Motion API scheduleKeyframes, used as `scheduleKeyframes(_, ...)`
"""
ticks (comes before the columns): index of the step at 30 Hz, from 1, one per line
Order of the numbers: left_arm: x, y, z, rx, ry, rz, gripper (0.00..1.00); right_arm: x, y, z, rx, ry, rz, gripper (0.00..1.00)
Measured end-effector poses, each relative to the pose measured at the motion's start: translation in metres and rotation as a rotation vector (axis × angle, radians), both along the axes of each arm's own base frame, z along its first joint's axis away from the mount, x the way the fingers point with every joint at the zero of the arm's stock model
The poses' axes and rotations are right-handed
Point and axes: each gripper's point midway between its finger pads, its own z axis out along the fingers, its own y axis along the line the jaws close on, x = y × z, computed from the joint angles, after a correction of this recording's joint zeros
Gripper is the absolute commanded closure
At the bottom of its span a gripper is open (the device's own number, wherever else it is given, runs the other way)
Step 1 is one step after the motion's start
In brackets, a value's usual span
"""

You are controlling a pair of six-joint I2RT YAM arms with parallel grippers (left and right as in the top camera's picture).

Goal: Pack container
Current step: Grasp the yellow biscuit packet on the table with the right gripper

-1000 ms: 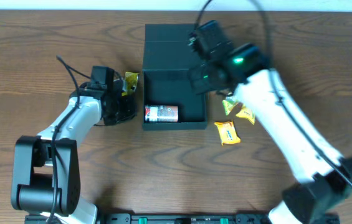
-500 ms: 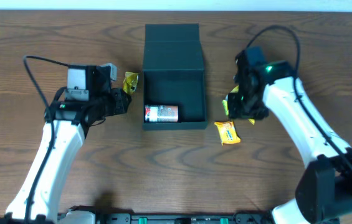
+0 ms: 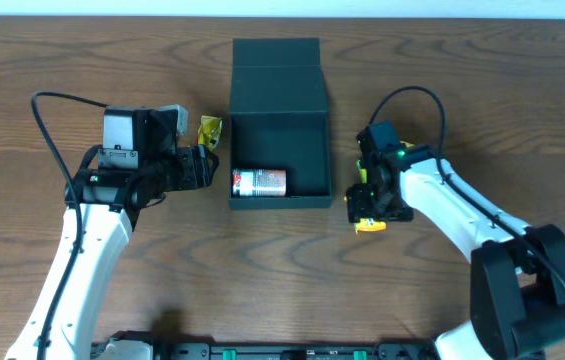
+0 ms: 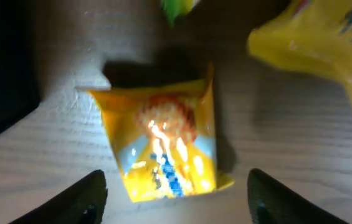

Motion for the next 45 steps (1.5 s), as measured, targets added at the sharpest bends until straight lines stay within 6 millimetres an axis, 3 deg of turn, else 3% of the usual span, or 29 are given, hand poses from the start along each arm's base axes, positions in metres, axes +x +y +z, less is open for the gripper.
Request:
scheduleKeyframes(5, 0.000, 0.000, 0.000, 0.000, 0.000, 0.000, 0.33, 0.014, 0.001, 0.001, -0.007, -0.061, -0.005, 0.16)
scheduleKeyframes(13, 0.000, 0.000, 0.000, 0.000, 0.000, 0.000, 0.32, 0.018, 0.007, -0.011, 0.006, -0.053, 0.045, 0.20)
scheduleKeyframes(22, 0.000, 0.000, 0.000, 0.000, -0.001, 0.000, 0.32, 0.019, 0.007, -0.013, 0.004, -0.055, 0.094, 0.49)
scheduleKeyframes(38, 0.000, 0.000, 0.000, 0.000, -0.001, 0.000, 0.32, 0.018, 0.008, -0.012, 0.033, -0.038, 0.050, 0.72)
scheduleKeyframes(41, 0.000, 0.000, 0.000, 0.000, -0.001, 0.000, 0.32, 0.021, 0.005, -0.006, 0.072, -0.018, 0.011, 0.78)
scheduleKeyframes(45, 0.000, 0.000, 0.000, 0.000, -0.001, 0.000, 0.32, 0.036, 0.001, 0.015, 0.103, -0.026, -0.042, 0.78)
